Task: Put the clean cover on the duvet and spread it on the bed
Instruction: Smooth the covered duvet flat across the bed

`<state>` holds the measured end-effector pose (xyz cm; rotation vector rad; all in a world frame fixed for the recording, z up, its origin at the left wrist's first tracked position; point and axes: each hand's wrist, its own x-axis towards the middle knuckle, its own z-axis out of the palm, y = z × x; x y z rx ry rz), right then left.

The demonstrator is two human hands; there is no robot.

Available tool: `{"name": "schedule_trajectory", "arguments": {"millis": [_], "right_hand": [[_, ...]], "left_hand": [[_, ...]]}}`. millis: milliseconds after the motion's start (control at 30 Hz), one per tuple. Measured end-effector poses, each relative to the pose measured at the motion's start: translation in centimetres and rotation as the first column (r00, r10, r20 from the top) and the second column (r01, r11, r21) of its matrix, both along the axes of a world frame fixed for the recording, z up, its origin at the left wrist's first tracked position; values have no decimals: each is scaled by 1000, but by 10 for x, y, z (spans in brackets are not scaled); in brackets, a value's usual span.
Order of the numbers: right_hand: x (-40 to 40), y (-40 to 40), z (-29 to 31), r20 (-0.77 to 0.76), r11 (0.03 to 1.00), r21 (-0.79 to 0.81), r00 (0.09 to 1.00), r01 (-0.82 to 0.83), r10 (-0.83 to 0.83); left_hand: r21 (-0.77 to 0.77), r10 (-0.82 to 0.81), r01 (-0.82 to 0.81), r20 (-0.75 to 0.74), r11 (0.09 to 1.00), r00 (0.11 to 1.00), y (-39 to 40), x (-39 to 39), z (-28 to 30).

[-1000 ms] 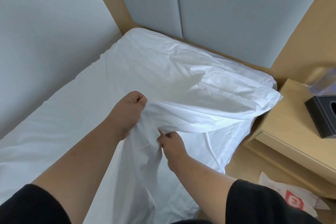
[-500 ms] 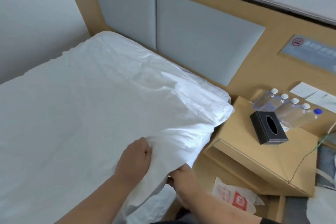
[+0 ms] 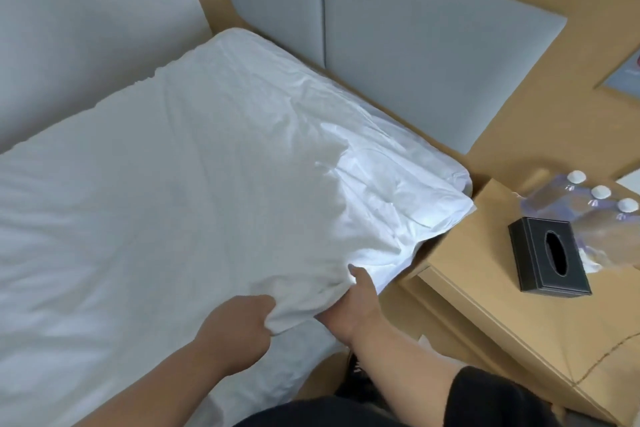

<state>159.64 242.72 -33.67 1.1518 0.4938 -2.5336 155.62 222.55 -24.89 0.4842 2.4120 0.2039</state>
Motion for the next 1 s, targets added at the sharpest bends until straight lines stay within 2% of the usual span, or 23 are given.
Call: {"name": "schedule_trajectory", "arguments": {"millis": [67,133,200,267,333,400,467,533,633,733,900,1000], "right_hand": [[-17,27,-11,90,994,-32,991,106,-102],[-44,60,-9,190,979,98,963,177,-193],[-79,103,10,192,940,285,950,186,-247],[-115,150,49,89,871,445,958,208,-274],[-142,188,98,-126,753,591,955,291,-270],[-153,202,143,-350,654,675,929,341,-123],[-149,201,153,-419,611,730,907,308,43],[-137,203,135,-308,557,806,946,201,104],[-110,224,94,-44,489,872,999,24,30],[-93,244,56,100,453,888,995,-83,-13],[-85,264,7,156,520,834,983,-185,100],[-91,287,-40,339,564,716,911,-412,235]], "left_hand": [[0,45,-45,23,999,999,0,11,11],[-8,67,-67,-40,998,997,2,19,22],[-49,74,-80,-119,996,990,8,24,34],[-21,132,-135,-118,991,984,20,27,37],[19,142,-141,-57,990,988,38,30,32],[47,91,-92,21,995,996,55,34,18],[76,68,-74,83,994,994,58,40,4],[92,85,-94,97,991,992,51,45,-10],[104,89,-99,97,990,991,45,51,-31],[76,49,-63,170,995,984,54,57,-45],[-8,89,-90,294,996,952,78,53,-66],[-41,150,-145,314,989,938,104,18,-82]]}}
